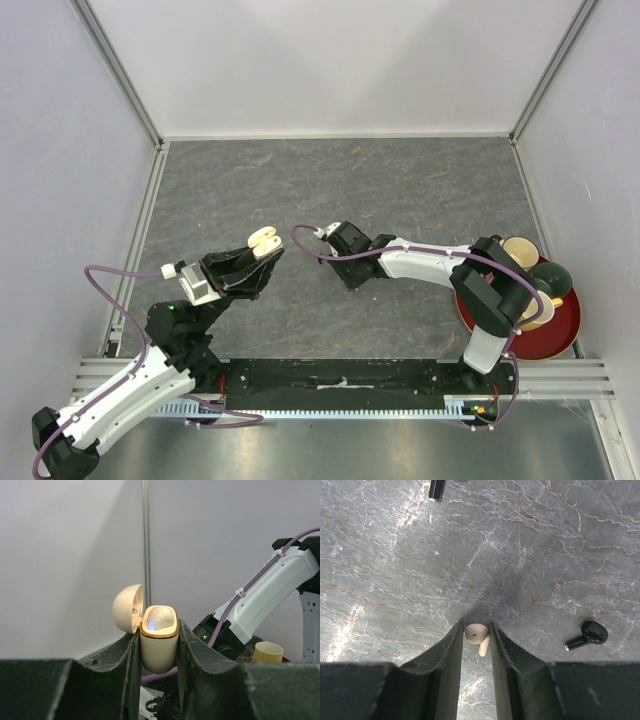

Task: Insert the wireless bluetooth earbuds into the charging case
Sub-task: Pick up the earbud from the center of the board.

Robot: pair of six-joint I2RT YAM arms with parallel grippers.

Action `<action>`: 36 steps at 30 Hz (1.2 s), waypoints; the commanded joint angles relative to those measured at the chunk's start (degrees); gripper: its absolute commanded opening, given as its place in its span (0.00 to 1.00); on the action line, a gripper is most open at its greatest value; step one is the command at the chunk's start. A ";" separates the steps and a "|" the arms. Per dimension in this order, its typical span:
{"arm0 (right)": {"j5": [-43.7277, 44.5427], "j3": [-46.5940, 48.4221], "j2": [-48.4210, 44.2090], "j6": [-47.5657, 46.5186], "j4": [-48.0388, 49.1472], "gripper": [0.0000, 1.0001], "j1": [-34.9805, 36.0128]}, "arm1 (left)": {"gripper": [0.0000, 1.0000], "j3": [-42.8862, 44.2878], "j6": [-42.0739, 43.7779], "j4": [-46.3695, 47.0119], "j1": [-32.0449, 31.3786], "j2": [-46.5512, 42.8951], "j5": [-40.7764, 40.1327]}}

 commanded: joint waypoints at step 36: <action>2.35 -4.17 -1.98 5.85 6.81 0.48 -2.57 | 0.02 -0.43 -0.36 2.07 -0.25 0.09 -1.38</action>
